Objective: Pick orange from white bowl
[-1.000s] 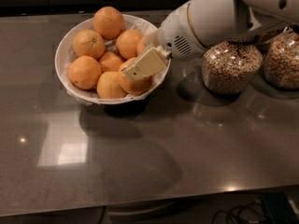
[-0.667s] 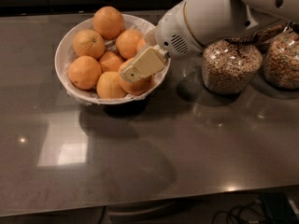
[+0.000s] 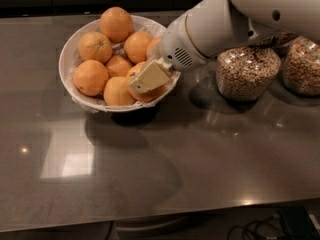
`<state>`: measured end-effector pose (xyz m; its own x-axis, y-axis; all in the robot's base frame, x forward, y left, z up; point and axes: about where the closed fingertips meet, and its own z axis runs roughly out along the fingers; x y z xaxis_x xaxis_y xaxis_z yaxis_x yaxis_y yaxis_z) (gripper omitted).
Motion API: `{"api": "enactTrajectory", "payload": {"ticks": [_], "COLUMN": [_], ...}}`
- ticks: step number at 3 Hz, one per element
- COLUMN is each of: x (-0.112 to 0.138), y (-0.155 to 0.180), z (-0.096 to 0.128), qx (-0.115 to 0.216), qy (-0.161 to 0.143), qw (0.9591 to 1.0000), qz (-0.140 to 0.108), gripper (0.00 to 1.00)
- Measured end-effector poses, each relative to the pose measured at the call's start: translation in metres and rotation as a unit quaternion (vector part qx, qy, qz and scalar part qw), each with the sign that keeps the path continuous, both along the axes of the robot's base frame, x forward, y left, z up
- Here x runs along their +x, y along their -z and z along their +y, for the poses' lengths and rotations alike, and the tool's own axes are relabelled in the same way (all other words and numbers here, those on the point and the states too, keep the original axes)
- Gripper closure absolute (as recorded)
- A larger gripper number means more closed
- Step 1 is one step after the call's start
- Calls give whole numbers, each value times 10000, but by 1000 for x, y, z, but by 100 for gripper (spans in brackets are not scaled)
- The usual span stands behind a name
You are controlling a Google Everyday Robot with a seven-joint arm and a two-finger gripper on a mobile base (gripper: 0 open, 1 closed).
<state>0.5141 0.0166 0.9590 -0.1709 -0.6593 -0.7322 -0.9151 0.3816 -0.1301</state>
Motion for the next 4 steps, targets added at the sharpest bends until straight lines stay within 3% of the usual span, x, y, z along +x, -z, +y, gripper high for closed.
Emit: {"api": "enactTrajectory", "payload": {"ticks": [2,4], "x": [10,17], "y": [20,38], "z": [4,13], "qx": [-235,-524], "qy": [33,-1], "qw": [9997,9986], "qz": [71,110], "gripper": [36,24]}}
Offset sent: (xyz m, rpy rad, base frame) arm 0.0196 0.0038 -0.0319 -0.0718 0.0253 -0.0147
